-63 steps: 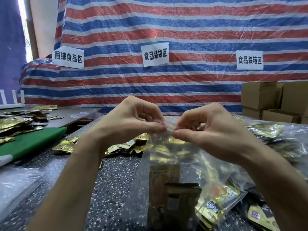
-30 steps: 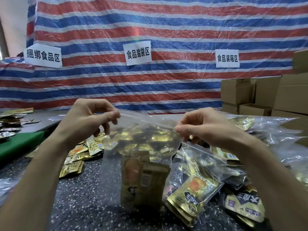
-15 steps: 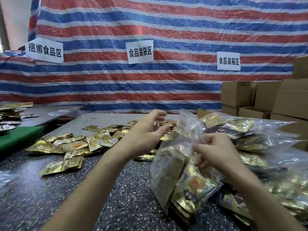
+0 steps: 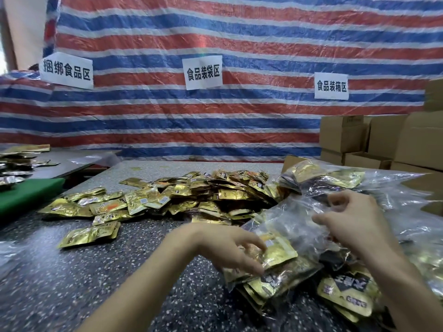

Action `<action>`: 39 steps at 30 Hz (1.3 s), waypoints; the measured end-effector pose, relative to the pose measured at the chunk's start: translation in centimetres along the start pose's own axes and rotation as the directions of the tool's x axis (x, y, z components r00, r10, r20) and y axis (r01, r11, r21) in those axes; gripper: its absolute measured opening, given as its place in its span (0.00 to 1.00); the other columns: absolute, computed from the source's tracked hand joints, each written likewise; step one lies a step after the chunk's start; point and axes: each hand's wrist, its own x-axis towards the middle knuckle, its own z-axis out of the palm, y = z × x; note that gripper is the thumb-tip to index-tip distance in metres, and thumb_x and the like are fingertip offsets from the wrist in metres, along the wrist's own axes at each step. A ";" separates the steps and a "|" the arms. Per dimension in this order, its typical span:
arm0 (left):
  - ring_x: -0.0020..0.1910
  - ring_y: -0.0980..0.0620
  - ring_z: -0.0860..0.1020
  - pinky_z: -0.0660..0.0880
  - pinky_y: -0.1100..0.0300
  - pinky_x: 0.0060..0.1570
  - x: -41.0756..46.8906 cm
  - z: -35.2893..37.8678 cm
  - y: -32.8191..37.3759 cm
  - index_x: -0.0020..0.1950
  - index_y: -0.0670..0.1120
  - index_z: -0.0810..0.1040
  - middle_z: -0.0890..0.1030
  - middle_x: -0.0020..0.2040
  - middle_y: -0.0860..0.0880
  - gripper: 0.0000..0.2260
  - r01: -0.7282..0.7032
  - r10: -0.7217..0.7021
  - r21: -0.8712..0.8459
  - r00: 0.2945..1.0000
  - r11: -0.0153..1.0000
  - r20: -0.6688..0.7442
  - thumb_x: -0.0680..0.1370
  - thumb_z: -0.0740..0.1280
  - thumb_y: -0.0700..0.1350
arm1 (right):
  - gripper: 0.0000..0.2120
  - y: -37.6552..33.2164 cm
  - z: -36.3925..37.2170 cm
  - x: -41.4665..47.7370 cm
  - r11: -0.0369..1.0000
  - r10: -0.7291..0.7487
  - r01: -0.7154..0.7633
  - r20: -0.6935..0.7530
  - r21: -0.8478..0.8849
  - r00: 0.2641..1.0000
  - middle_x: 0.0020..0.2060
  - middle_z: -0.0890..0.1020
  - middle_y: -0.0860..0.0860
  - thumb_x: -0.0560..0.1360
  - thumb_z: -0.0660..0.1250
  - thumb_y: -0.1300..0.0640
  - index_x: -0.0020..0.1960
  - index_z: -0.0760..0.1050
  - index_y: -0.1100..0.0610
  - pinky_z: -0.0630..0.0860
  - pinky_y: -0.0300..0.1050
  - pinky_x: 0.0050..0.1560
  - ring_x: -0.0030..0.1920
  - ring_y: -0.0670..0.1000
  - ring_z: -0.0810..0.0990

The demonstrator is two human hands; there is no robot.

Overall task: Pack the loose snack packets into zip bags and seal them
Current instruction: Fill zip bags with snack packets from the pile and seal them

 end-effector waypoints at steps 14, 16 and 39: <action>0.38 0.53 0.80 0.80 0.51 0.41 -3.6 1.1 -2.1 0.44 0.51 0.80 0.83 0.38 0.53 0.10 0.144 -0.061 0.052 0.677 0.988 -0.734 0.80 0.63 0.52 | 0.07 -4.3 9.8 -5.2 0.754 -0.466 0.287 0.173 0.592 0.868 0.38 0.84 0.46 0.76 0.72 0.62 0.43 0.81 0.51 0.77 0.42 0.38 0.38 0.45 0.82; 0.37 0.59 0.78 0.78 0.57 0.39 -5.3 2.1 -3.1 0.42 0.52 0.80 0.81 0.37 0.57 0.08 0.115 -0.032 0.034 0.528 0.993 -0.848 0.79 0.66 0.51 | 0.07 -3.4 10.0 -5.5 0.769 -0.479 0.310 0.184 0.559 0.858 0.39 0.84 0.44 0.76 0.72 0.60 0.45 0.80 0.49 0.80 0.46 0.40 0.40 0.46 0.82; 0.56 0.38 0.79 0.72 0.52 0.55 -22.2 3.2 -24.1 0.52 0.42 0.80 0.81 0.55 0.38 0.08 0.816 -0.677 -0.501 -0.197 0.288 -0.710 0.75 0.67 0.43 | 0.12 -2.3 10.1 -7.6 0.760 -0.609 0.486 0.210 0.431 0.765 0.44 0.80 0.32 0.74 0.73 0.63 0.46 0.78 0.45 0.72 0.37 0.34 0.44 0.40 0.81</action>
